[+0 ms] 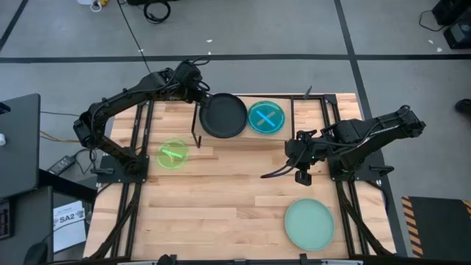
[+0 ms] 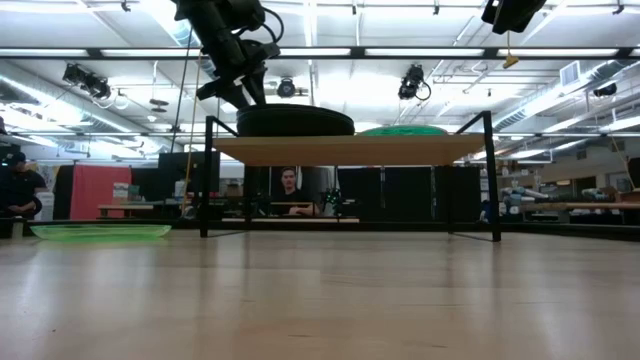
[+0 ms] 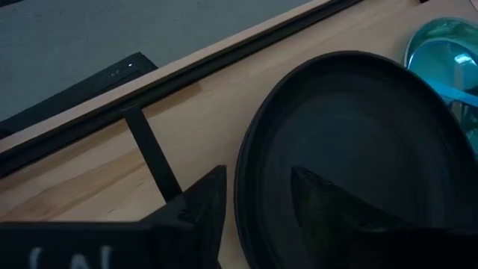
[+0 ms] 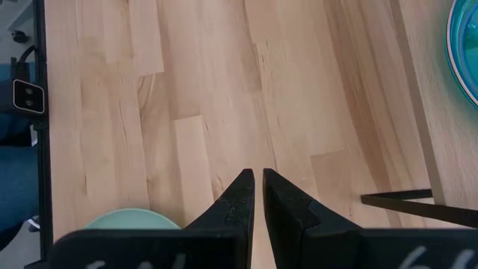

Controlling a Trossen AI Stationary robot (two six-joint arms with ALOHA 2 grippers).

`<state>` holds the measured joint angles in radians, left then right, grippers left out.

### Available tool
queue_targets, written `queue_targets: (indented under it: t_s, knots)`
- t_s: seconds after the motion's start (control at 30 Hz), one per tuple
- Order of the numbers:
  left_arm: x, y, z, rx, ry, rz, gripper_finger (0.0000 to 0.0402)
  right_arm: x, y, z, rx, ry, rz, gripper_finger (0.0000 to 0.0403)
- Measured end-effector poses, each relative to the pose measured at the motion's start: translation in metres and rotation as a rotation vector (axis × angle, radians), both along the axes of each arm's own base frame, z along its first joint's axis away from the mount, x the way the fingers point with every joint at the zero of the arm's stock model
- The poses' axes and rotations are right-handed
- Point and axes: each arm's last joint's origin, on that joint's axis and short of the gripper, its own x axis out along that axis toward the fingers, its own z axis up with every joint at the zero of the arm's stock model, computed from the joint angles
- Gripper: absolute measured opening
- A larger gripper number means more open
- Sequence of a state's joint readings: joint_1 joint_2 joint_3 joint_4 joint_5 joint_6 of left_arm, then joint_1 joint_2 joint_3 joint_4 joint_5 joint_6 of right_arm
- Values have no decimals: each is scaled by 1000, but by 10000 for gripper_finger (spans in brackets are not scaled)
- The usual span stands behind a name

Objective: Place and stack plates onto a shelf
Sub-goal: Stack the light blue plate on top of the black plate on the shelf

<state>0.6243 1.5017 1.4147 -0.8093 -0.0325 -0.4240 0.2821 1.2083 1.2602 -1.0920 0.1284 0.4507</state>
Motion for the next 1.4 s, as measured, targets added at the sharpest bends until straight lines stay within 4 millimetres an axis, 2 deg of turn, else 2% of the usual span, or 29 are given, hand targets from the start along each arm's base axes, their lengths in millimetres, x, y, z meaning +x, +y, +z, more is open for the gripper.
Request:
queue_targets:
  t_s: [0.73, 1.4]
  knots:
    - [0, 0, 0, 3, -4, 1, 160, 0, 1, 0, 41, 12, 24, 42]
    - [0, 0, 0, 3, -4, 0, 160, -1, 7, -2, 230, 81, 40, 139]
